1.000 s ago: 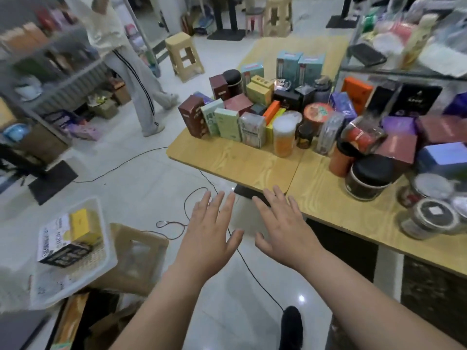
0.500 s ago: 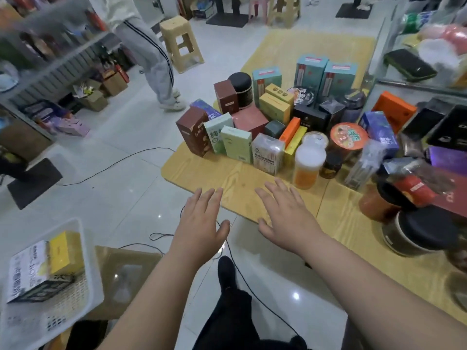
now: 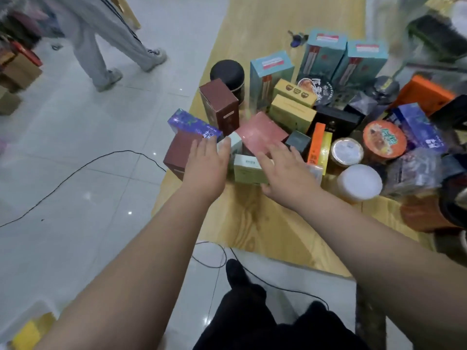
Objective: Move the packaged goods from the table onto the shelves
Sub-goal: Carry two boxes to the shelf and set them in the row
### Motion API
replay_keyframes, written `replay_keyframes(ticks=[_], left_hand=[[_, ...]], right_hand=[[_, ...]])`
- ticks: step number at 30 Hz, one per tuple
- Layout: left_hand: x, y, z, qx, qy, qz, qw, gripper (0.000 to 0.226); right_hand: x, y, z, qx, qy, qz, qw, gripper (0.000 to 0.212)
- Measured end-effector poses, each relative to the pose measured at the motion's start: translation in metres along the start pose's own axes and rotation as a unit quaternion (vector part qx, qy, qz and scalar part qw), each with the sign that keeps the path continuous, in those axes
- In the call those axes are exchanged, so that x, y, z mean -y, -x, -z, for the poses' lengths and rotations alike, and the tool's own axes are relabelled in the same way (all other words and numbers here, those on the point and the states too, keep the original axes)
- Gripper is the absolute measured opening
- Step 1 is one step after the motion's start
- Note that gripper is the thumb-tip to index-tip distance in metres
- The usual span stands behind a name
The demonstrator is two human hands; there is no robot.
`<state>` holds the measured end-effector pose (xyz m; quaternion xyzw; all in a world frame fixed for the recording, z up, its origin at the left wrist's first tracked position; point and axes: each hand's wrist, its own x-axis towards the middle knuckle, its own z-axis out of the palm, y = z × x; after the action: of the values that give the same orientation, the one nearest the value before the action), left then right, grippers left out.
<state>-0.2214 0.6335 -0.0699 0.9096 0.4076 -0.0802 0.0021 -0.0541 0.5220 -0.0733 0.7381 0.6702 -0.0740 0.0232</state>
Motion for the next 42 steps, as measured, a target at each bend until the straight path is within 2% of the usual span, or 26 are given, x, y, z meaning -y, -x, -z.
replay_keyframes(ticks=[3,7,9,12,15,17,19,20,22,23,24,25,27,28,30,32,34,36,39,42], left_hand=[[0.000,-0.019,-0.006,0.026,-0.043,-0.033,0.998,0.082],[-0.006,-0.024,-0.018,0.025,-0.011,-0.030,0.999,0.076],[-0.013,-0.019,-0.021,0.033,0.028,-0.019,0.999,0.076],[-0.014,-0.003,-0.016,-0.001,0.097,0.002,0.995,0.062],[-0.005,0.027,0.001,-0.032,0.205,0.065,0.976,0.048],[-0.001,0.061,0.017,-0.080,0.301,0.142,0.940,0.042],[-0.005,0.101,0.034,-0.140,0.403,0.243,0.871,0.038],[-0.010,0.121,0.038,-0.166,0.440,0.292,0.833,0.036],[-0.026,0.157,0.040,-0.207,0.507,0.378,0.746,0.030],[-0.037,0.173,0.039,-0.223,0.546,0.415,0.693,0.027],[-0.050,0.189,0.037,-0.235,0.577,0.450,0.640,0.026],[-0.066,0.204,0.035,-0.242,0.597,0.482,0.594,0.026],[-0.101,0.232,0.028,-0.257,0.605,0.533,0.532,0.031],[-0.121,0.245,0.027,-0.266,0.600,0.552,0.514,0.034],[-0.157,0.270,0.024,-0.276,0.589,0.570,0.502,0.038],[-0.191,0.294,0.027,-0.270,0.583,0.567,0.516,0.034],[-0.218,0.317,0.028,-0.278,0.561,0.564,0.539,0.028],[-0.236,0.339,0.028,-0.293,0.555,0.565,0.535,0.027],[-0.255,0.377,0.022,-0.323,0.573,0.573,0.489,0.026],[-0.272,0.423,0.016,-0.347,0.566,0.598,0.450,0.019]], right_hand=[[0.001,-0.013,-0.013,0.022,0.030,0.000,0.999,0.076],[-0.001,-0.007,-0.031,-0.010,0.039,0.035,0.999,0.039],[-0.005,0.002,-0.036,-0.032,0.029,0.058,0.997,0.031],[-0.009,0.018,-0.038,-0.082,-0.018,0.103,0.991,0.026],[-0.017,0.038,-0.024,-0.038,-0.148,0.145,0.978,0.031],[-0.022,0.054,-0.012,0.027,-0.256,0.129,0.958,0.033],[-0.027,0.071,-0.003,0.039,-0.358,0.103,0.927,0.031],[-0.029,0.078,0.002,0.047,-0.423,0.081,0.901,0.028],[-0.028,0.092,0.013,0.076,-0.557,0.025,0.827,0.025],[-0.027,0.099,0.016,0.086,-0.604,0.002,0.792,0.023],[-0.025,0.105,0.018,0.090,-0.628,-0.011,0.773,0.021],[-0.022,0.111,0.020,0.089,-0.631,-0.015,0.771,0.021],[-0.011,0.128,0.025,0.080,-0.614,0.000,0.786,0.027],[-0.003,0.138,0.028,0.076,-0.605,0.011,0.793,0.031],[0.014,0.163,0.034,0.076,-0.579,0.051,0.810,0.036],[0.032,0.193,0.034,0.096,-0.553,0.098,0.821,0.037],[0.047,0.224,0.033,0.149,-0.558,0.121,0.807,0.037],[0.056,0.254,0.035,0.215,-0.557,0.126,0.792,0.044],[0.071,0.289,0.029,0.311,-0.553,0.124,0.763,0.049],[0.086,0.317,0.015,0.377,-0.529,0.163,0.743,0.033]])
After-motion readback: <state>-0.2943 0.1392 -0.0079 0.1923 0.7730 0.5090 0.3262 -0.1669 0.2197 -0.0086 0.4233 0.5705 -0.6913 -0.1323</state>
